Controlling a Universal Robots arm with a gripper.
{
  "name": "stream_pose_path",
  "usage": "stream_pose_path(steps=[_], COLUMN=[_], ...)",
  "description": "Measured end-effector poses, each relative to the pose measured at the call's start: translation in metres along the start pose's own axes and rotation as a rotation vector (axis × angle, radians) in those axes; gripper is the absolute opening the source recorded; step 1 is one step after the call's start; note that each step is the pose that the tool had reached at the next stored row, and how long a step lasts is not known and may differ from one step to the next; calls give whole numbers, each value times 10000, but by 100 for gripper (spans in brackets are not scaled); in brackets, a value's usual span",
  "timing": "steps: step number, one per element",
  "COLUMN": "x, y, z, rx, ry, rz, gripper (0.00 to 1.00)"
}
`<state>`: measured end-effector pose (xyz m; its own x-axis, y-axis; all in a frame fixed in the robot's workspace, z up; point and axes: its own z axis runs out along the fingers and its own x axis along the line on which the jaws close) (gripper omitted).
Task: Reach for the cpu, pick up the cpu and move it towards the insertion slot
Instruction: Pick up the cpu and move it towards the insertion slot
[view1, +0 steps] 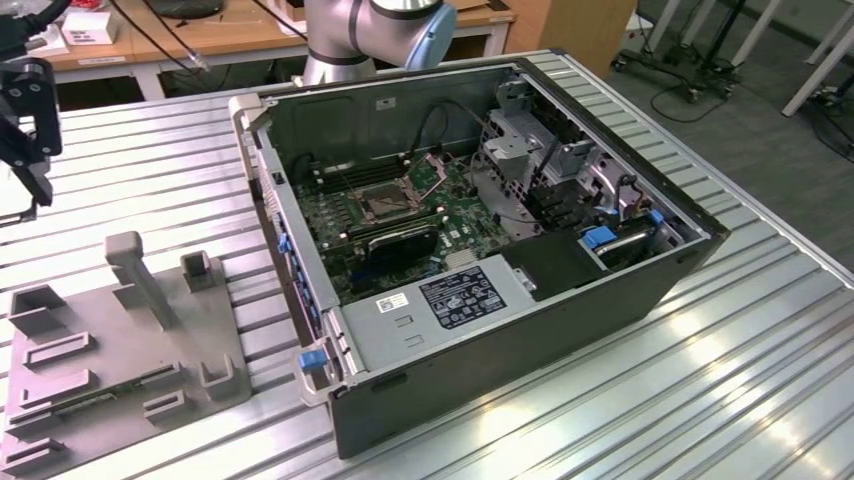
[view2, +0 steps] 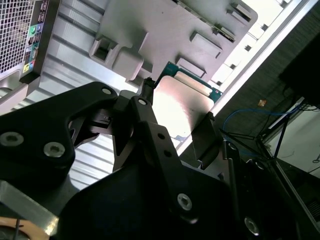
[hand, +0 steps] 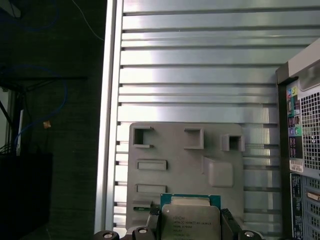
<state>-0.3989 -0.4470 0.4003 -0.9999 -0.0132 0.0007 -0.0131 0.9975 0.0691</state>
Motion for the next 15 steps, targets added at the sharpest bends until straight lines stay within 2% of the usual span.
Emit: stream_pose_path(steps=[5,15], x=[0,-19], y=[3,3], z=[-51,-54], rx=[-1,0], ry=[0,2], rz=[0,-2], gripper=[55,55])
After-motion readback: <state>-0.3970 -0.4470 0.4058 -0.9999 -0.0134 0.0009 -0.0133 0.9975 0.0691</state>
